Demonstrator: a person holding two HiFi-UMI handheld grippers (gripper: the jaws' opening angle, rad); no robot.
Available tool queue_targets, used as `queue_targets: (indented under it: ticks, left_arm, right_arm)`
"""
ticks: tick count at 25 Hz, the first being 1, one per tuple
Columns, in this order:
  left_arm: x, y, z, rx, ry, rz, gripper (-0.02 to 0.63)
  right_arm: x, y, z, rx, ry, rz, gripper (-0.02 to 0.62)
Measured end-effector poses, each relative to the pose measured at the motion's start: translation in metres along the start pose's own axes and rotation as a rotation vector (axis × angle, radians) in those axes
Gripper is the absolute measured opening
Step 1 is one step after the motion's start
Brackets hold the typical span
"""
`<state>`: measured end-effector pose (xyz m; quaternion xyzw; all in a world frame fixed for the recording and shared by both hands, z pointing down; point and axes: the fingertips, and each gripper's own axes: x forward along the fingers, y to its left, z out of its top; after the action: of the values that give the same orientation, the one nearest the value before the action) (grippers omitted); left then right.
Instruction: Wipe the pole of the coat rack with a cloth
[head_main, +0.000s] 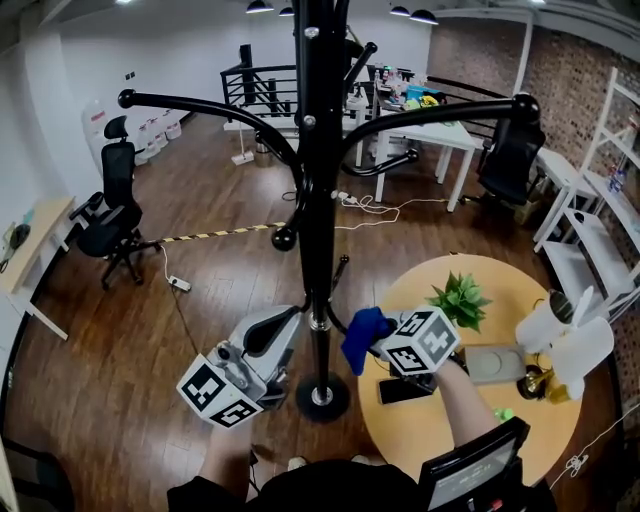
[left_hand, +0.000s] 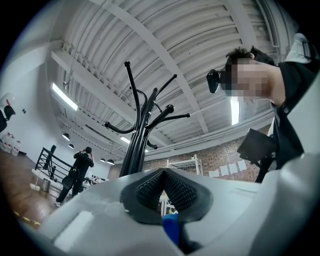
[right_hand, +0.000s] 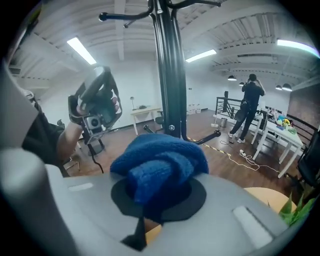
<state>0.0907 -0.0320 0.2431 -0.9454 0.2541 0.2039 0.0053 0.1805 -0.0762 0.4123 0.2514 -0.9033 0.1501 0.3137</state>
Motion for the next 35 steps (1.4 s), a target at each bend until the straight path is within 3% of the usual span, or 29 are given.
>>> queue_targets:
  ticks: [5,9,12,16,20,23,27,31,35]
  left_arm:
    - [-0.009,0.000,0.005,0.012,0.005,0.018,-0.008]
    - [-0.024,0.006,0.012,0.032,0.001,0.057,-0.008]
    - [-0.033,0.012,0.020,0.046,-0.011,0.085,-0.008]
    - [-0.039,0.012,0.029,0.061,-0.029,0.089,-0.008]
    - [-0.041,0.008,0.038,0.082,-0.045,0.078,-0.008]
    - [-0.045,0.008,0.045,0.094,-0.060,0.083,-0.008]
    - [-0.047,0.008,0.049,0.102,-0.072,0.086,-0.008]
    - [-0.037,0.012,0.048,0.099,-0.073,0.074,-0.008]
    - [-0.031,0.009,0.044,0.095,-0.069,0.057,-0.008]
  right_arm:
    - [0.039,-0.014,0.017,0.059,-0.079,-0.032,0.023]
    - [0.035,-0.010,0.053,0.054,-0.238,-0.034,0.023]
    - [0.001,-0.001,0.096,0.067,-0.393,0.003,0.023]
    - [-0.071,0.014,0.182,0.017,-0.662,0.028,0.023]
    - [-0.137,0.027,0.258,-0.117,-0.868,-0.062,0.023]
    - [-0.196,0.029,0.290,-0.155,-1.007,-0.162,0.023]
    - [-0.274,0.038,0.289,-0.160,-1.166,-0.217,0.023]
    - [-0.339,0.055,0.275,-0.172,-1.343,-0.205,0.023]
    - [-0.348,0.064,0.273,-0.182,-1.381,-0.188,0.023]
